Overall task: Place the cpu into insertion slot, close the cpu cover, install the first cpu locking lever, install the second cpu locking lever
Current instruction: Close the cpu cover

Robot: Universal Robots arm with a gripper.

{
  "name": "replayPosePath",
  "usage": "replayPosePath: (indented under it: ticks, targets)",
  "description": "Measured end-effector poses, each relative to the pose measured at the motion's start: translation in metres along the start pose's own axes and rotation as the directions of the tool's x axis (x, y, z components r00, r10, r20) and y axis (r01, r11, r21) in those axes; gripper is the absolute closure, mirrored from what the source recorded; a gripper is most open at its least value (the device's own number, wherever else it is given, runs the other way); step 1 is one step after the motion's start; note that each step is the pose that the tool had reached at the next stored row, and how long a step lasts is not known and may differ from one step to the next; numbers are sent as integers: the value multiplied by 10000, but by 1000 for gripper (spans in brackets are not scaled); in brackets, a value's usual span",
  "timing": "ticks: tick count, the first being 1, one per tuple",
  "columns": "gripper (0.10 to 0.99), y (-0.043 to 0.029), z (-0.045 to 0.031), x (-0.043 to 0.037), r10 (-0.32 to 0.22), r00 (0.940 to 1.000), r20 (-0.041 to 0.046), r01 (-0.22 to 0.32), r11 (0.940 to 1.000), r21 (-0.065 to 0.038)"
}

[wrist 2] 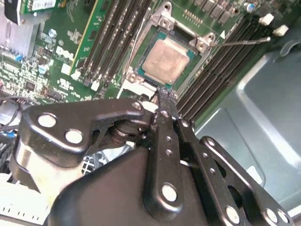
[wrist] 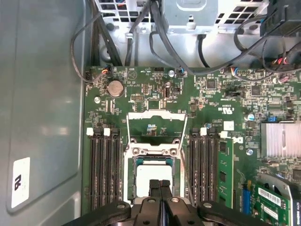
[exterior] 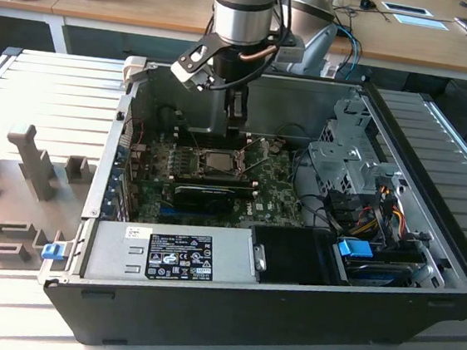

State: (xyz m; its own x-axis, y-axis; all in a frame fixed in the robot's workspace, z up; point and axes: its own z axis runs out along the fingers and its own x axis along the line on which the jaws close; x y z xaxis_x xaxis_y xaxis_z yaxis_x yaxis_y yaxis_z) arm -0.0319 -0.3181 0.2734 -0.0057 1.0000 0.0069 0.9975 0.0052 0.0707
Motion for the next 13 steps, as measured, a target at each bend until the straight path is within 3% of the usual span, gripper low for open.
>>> replayPosePath:
  ticks: [6, 13]
  targets:
    - [980, 83, 7, -1, 1, 10000, 1, -1, 10000, 3]
    - [980, 122, 10, -1, 0, 10000, 1, 0, 10000, 2]
